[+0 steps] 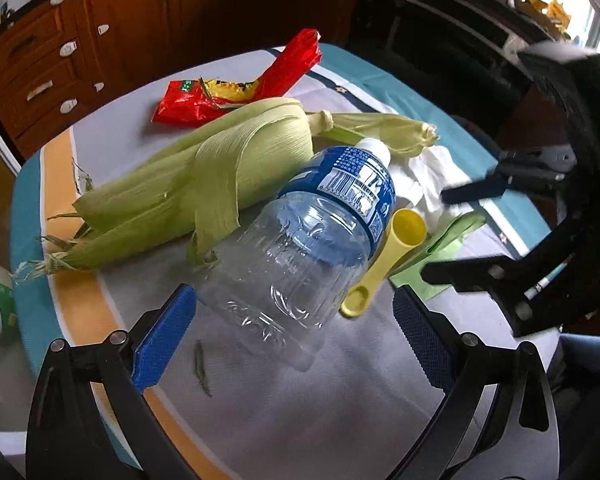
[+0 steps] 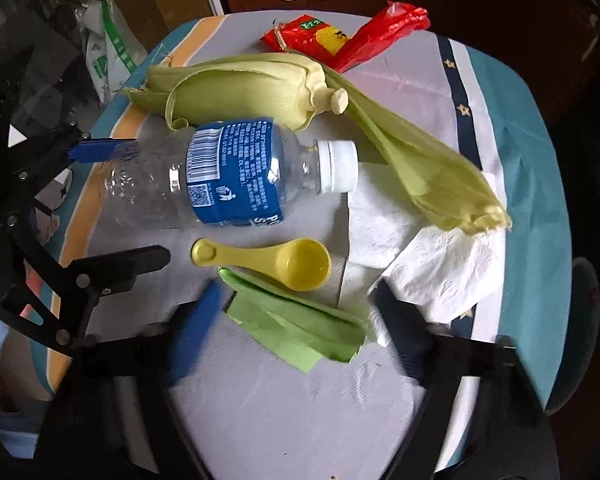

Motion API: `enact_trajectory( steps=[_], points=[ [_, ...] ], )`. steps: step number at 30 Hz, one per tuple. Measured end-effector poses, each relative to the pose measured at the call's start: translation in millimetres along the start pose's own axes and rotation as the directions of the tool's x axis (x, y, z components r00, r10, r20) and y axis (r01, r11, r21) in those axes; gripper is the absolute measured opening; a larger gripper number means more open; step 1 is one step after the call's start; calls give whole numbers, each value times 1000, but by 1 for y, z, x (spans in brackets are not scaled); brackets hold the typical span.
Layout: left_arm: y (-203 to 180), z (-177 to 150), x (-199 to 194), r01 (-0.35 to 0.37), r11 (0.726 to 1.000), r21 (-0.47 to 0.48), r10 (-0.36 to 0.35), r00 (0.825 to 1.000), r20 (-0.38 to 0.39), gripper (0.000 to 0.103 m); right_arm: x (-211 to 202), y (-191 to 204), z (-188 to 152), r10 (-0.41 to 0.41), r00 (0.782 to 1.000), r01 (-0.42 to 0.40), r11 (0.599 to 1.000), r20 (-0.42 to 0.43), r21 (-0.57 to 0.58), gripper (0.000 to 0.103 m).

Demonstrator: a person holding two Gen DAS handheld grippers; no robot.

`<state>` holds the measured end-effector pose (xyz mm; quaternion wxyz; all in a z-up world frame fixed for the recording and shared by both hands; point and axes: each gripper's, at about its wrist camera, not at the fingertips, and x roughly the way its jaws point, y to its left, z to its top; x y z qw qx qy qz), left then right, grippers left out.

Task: Collect trash
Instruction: 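Grasp the green napkin with the right gripper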

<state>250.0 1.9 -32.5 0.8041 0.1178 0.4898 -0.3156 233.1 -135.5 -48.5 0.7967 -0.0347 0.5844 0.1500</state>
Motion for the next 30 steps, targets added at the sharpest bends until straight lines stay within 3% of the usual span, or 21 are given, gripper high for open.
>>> enact_trajectory(
  steps=[2,5,7,16,24,30],
  points=[
    [-1,-1,-2,11,1000,-4,-11,1000,8,99,1,-1,-4,-5,1000,5,1000,-11,5,36],
    [-6,-4,-8,37,999,-10,-37,999,19,99,0,-5,-17,8,1000,-7,999,-19,31,16],
    [-14,-7,-11,50,999,4,-50,999,15,99,-2,-8,-24,29,999,-28,998,-22,54,11],
    [-63,-24,-24,97,992,80,-97,995,-12,98,-14,-38,-55,72,997,-65,983,-31,172,6],
    [-61,-5,-39,-8,998,59,8,1000,-4,98,-25,-62,-81,87,996,-83,970,-9,229,6],
    [-54,21,-11,-74,996,49,77,994,-76,98,-22,-64,-79,116,993,-114,959,6,261,6]
  ],
)
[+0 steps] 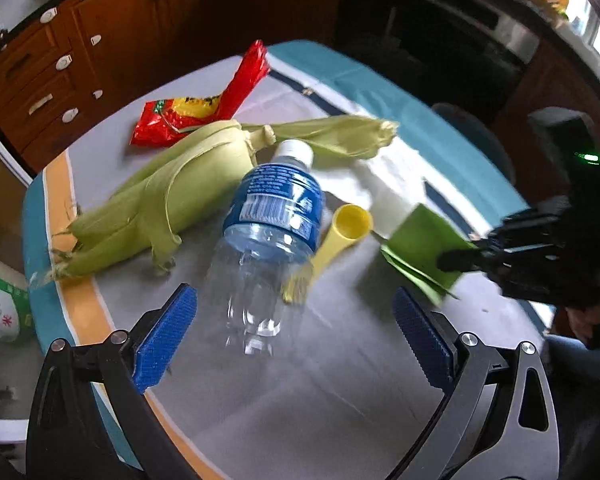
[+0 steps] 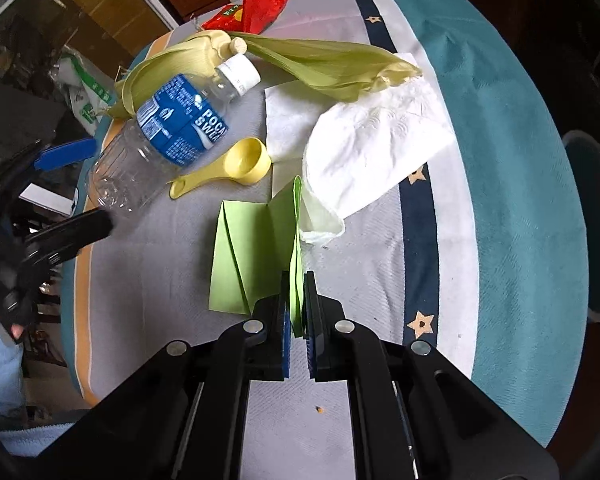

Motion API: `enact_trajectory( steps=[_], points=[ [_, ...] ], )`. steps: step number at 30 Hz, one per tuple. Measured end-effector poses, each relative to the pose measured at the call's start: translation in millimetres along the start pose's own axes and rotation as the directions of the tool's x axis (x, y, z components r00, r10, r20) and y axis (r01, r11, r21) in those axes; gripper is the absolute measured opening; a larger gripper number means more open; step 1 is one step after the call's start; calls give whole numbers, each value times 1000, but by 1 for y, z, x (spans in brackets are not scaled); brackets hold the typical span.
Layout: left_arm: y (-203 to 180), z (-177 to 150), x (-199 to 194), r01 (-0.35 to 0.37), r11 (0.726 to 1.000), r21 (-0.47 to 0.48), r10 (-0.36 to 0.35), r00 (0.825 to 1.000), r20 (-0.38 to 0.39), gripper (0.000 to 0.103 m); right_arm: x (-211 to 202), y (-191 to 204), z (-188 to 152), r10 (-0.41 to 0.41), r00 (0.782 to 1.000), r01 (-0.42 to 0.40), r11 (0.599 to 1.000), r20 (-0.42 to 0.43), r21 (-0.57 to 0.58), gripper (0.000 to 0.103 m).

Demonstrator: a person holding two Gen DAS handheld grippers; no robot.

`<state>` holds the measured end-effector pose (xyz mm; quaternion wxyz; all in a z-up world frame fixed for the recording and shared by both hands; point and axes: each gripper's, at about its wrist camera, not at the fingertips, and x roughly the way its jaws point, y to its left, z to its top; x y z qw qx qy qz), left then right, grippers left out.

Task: Collect trash
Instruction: 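Grasp the green napkin with the right gripper, then grasp the plastic water bottle with the left gripper while the right holds the napkin, then carry the bottle and green napkin over the trash bin with both grippers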

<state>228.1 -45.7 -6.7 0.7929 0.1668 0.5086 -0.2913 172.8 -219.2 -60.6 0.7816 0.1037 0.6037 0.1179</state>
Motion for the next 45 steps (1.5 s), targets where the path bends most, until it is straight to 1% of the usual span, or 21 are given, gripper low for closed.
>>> enact_trajectory(
  steps=[2,5,8,9,10,11,12,19,23,29,39,45],
  points=[
    [2,5,13,-28,1000,9,28,999,-31,98,-1,-4,0,14,1000,-14,1000,-5,13,6],
    [8,10,26,-49,999,18,50,997,-61,98,-1,-7,0,29,1000,-29,999,-8,20,6],
    [15,13,32,-49,999,14,50,996,-74,98,-2,-12,-2,43,999,-42,999,-8,30,6],
    [18,14,33,-41,999,5,41,997,-70,96,-1,-13,-1,46,999,-46,998,-7,31,6],
    [19,14,33,-39,999,0,38,997,-67,91,-2,-16,-2,48,999,-48,998,-6,32,6],
    [20,13,34,-31,1000,-4,31,997,-68,75,-1,-17,-2,52,999,-52,998,-4,34,6],
    [21,13,35,-26,1000,-12,25,997,-76,70,-3,-20,-3,54,999,-54,998,-4,35,6],
    [7,1,23,-48,998,-41,46,998,-44,69,-4,-22,-4,61,998,-62,997,9,42,6],
    [3,-7,10,-59,995,-83,57,998,-28,69,-14,-19,-9,76,997,-77,996,26,34,4],
    [-8,-12,-14,-61,993,-103,63,998,14,67,-36,-19,-16,95,993,-97,995,68,27,4],
    [-34,-7,-39,-53,995,-85,59,996,69,67,-67,-26,-23,106,986,-112,993,132,39,4],
    [-56,8,-47,-35,998,-54,40,994,97,67,-83,-41,-24,103,977,-119,990,187,73,4]
  ],
)
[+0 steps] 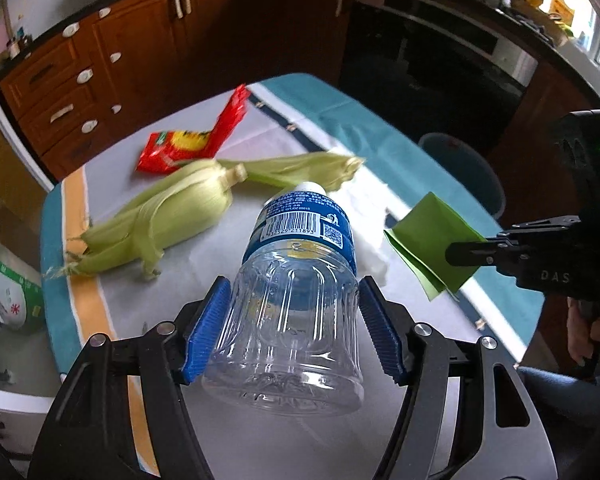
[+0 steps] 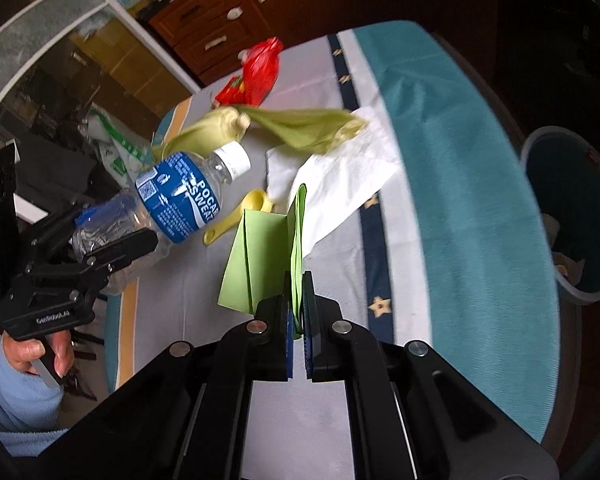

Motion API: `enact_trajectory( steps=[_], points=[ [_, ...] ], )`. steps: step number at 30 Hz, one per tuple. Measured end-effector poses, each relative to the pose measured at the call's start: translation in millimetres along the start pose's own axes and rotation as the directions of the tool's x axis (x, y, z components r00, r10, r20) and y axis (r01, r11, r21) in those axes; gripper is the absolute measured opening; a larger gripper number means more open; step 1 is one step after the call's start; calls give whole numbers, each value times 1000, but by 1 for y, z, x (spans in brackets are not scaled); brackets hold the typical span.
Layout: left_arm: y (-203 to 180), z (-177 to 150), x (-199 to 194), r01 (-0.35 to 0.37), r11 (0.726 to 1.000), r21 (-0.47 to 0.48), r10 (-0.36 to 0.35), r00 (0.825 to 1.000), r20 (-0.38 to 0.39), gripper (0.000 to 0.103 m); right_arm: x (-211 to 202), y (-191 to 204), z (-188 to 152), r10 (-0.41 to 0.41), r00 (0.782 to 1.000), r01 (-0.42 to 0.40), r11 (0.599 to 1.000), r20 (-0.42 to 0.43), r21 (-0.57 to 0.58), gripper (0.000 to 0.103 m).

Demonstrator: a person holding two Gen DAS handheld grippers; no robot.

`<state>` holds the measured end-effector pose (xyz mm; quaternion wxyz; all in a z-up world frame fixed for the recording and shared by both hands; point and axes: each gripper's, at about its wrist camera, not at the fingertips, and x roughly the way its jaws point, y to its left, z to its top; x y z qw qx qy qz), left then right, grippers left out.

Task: Collect trash
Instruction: 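Carry the bottle and green napkin over the trash bin with both grippers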

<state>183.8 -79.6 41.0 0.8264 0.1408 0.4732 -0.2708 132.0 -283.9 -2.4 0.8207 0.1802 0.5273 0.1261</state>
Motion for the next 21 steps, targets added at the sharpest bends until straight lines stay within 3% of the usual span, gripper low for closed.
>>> enact_trajectory(
  steps=[12,21],
  points=[
    [-86,63,6,80,988,134,-87,995,47,67,-66,-77,10,-56,984,29,987,171,156,4],
    [-178,119,53,178,956,233,-187,982,16,67,-108,-169,8,-175,953,89,942,246,324,4]
  ],
)
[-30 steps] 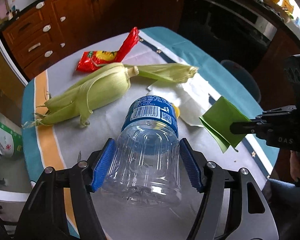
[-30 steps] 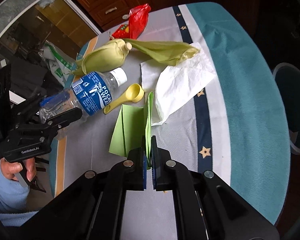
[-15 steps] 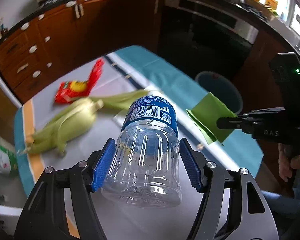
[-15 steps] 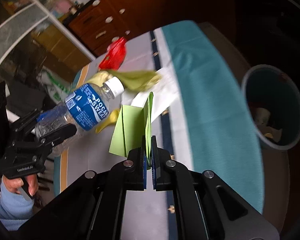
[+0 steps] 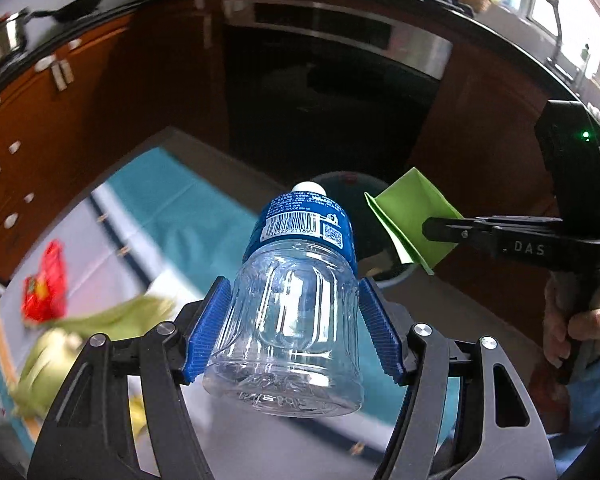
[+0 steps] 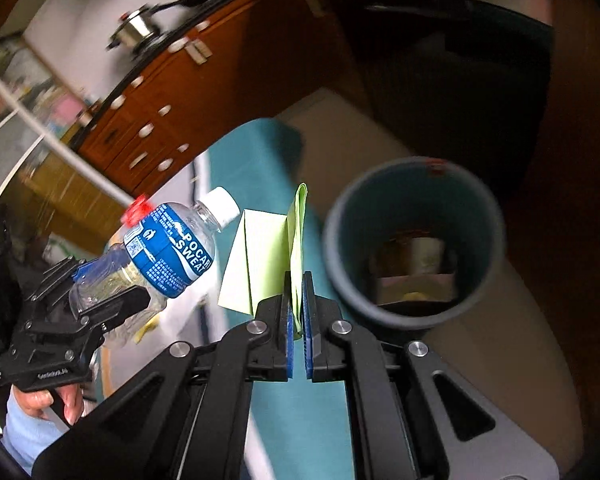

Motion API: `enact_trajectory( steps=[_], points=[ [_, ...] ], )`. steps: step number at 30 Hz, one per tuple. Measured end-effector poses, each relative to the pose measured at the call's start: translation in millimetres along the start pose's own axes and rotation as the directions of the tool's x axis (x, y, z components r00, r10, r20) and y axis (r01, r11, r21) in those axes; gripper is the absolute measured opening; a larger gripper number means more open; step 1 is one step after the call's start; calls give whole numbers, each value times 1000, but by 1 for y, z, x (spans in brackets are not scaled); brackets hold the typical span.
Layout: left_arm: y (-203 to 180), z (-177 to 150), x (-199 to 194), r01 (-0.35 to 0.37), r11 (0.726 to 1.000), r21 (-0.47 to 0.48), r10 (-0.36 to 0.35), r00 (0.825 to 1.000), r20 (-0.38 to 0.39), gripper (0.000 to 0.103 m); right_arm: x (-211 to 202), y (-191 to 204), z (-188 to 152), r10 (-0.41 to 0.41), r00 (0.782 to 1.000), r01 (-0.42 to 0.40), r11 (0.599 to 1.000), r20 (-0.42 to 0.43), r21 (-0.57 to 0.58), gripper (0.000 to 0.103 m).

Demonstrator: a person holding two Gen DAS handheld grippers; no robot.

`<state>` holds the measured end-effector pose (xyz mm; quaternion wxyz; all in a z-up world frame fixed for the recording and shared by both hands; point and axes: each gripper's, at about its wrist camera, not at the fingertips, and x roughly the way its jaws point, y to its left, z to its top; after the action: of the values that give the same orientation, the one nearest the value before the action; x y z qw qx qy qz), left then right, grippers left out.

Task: Collect trash
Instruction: 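Carry the bottle and green napkin over the trash bin with both grippers, then open both grippers to drop the bottle and napkin into the bin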

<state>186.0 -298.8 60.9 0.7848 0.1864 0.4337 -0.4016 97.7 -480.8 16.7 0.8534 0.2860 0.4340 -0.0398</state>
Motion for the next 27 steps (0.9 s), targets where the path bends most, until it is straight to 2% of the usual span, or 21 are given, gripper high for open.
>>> enact_trajectory(
  steps=[7,13,20,27],
  points=[
    [-45,32,75,70,997,33,-67,994,-86,67,14,-70,7,-64,998,66,991,-17,113,4],
    [-74,45,135,91,993,78,-77,983,-169,67,46,-114,1,-109,991,122,974,-76,192,4],
    [-82,51,177,101,992,76,-82,973,-217,67,69,-137,3,-135,984,158,962,-116,224,4],
    [-77,59,192,105,992,69,-86,970,-228,67,78,-143,7,-143,982,169,957,-124,235,4]
  ],
)
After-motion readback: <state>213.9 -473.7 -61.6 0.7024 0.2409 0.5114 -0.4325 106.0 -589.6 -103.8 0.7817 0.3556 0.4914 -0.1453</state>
